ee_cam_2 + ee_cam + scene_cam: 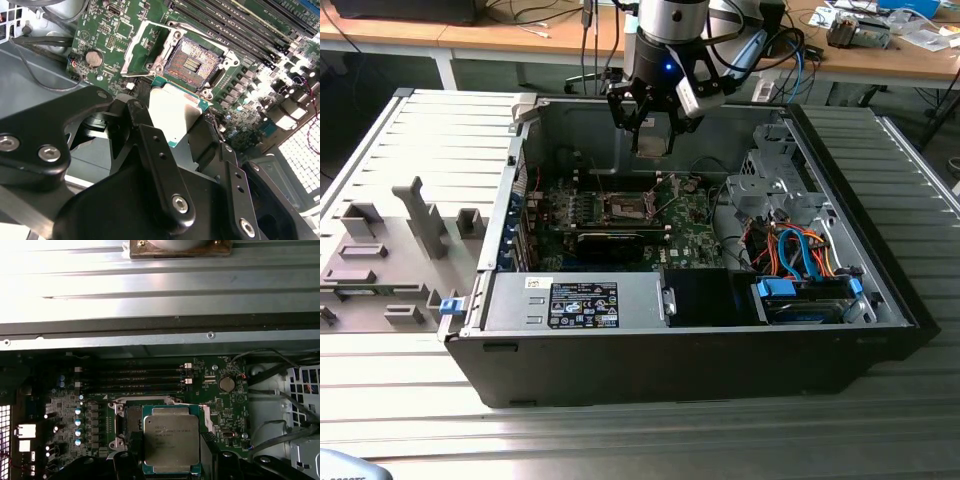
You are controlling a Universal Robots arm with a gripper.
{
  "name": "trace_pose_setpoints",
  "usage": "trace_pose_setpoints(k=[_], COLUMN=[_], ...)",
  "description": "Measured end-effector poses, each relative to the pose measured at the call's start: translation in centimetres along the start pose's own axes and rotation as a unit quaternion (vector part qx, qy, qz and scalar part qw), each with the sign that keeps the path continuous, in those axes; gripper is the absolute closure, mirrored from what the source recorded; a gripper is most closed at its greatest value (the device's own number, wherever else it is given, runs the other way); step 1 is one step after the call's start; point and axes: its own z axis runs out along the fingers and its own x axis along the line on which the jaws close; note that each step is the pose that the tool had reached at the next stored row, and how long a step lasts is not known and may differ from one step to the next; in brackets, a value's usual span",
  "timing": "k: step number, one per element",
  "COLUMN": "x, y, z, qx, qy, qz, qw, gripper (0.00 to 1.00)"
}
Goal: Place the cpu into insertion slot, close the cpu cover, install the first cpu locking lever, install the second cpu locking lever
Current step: 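Place the cpu into insertion slot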
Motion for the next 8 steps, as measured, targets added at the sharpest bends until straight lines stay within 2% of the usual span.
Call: trace_pose_setpoints(k=[8], x=[0.00], y=[0.00], z=[0.00], qx=[-0.0001], qy=[-0.0008], qz=[0.008], qw=[0.99997], gripper=[0.45])
